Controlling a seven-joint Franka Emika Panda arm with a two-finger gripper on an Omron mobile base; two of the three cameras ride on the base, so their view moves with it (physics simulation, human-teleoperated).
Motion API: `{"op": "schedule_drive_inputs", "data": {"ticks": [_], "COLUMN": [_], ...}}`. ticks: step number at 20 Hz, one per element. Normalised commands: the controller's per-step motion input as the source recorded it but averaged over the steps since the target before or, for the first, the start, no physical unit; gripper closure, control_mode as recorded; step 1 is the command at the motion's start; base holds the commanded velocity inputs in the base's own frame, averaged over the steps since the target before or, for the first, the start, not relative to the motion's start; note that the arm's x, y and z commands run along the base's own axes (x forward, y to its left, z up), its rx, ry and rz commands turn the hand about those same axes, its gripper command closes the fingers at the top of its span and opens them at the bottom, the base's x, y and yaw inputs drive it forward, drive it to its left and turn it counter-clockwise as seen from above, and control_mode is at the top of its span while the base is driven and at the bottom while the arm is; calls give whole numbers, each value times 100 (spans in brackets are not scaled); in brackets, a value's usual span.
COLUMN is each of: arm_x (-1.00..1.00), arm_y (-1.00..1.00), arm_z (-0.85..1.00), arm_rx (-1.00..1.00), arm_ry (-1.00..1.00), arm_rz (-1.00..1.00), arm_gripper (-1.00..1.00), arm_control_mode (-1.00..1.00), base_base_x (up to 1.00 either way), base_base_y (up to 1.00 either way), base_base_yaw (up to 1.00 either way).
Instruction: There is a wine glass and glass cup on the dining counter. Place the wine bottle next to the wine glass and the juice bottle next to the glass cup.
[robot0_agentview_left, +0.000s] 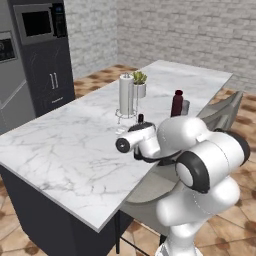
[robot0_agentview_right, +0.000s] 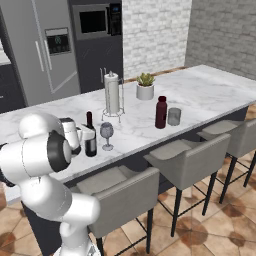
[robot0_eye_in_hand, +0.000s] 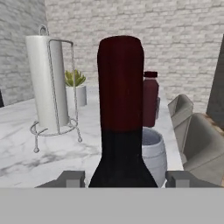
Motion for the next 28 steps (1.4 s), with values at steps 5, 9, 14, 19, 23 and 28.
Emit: {"op": "schedule_drive_inputs", "data": {"ticks": [5, 9, 14, 19, 23, 28], "arm_x": [19, 16, 12, 9, 1, -6], "arm_y": [0, 0, 0, 0, 0, -5], "arm_z": [-14, -23, -36, -37, -36, -37], "arm_rx": [0, 0, 1, 1, 3, 3], "arm_ry": [0, -2, -4, -7, -7, -5], "arm_rz": [-1, -1, 0, 0, 0, -2], "arm_gripper": [100, 100, 100, 100, 100, 100], "arm_control_mode": [-100, -100, -100, -100, -100, -100], "base_base_x": [0, 0, 0, 0, 0, 0], "base_base_y": [0, 0, 0, 0, 0, 0], "base_base_yaw": [0, 0, 0, 0, 0, 0]}}
